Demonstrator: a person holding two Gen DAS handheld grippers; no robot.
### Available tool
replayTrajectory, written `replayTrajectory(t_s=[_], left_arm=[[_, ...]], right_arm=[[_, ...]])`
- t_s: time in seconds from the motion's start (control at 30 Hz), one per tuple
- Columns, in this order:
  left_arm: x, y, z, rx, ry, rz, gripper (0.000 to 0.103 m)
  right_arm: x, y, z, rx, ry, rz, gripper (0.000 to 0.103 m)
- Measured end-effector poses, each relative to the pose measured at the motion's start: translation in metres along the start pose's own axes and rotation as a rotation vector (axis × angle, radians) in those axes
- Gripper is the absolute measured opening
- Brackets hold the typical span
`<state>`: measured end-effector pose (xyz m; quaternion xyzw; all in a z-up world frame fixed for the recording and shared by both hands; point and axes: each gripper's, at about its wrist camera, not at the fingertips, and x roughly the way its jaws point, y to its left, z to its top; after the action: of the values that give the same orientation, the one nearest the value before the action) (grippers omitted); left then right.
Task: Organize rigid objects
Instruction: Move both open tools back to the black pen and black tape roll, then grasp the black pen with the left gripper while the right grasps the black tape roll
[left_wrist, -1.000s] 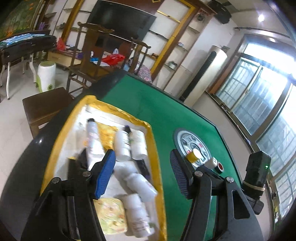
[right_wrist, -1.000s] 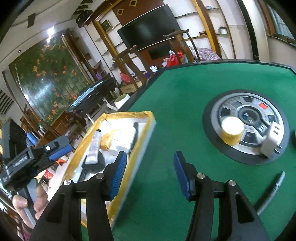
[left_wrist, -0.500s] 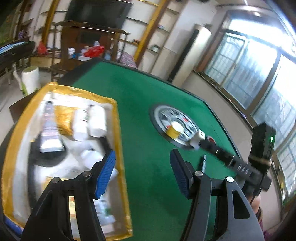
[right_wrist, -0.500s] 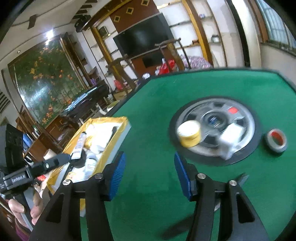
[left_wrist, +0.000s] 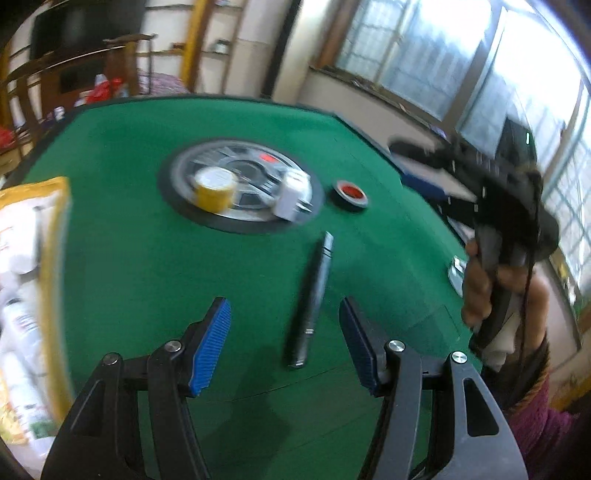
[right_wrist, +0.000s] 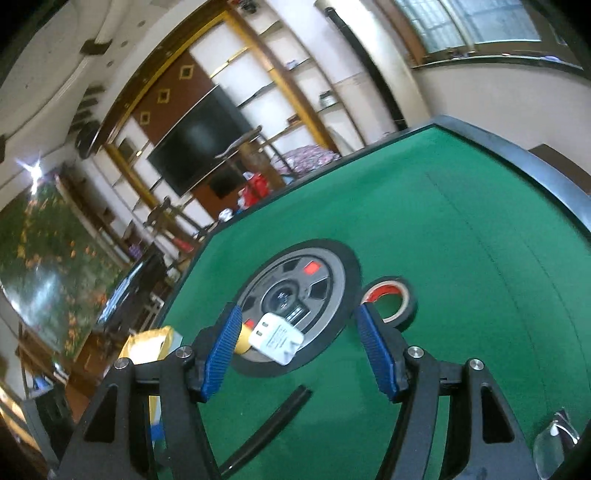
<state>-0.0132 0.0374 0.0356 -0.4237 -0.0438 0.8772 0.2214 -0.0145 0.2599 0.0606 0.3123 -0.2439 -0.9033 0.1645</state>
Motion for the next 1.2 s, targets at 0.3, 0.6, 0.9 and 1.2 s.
replayTrajectory(t_s=[0.3,0.6,0.9,1.2], left_arm=[[0.058,-0.039,0.010,0.150,0.111,0.039,0.059],[0.054,-0.017,0.005,0.127,0.057,0.157,0.012],[0.049,0.015,0.010,0.040,0.029,0.231,0.012],[0.050,0.011,0.008,0.056,0.020,0.251,0.012]], right_arm=[[-0.003,-0.005,0.006,-0.003,-0.012,-0.035,0.060],[0.018,-0.025,0.008,0.016,0.041,-0.175,0.060],[0.058,-0.019,0.003,-0.124,0.122,-0.326,0.060],[0.079,-0.022,0.005,-0.212,0.196,-0.430,0.056]])
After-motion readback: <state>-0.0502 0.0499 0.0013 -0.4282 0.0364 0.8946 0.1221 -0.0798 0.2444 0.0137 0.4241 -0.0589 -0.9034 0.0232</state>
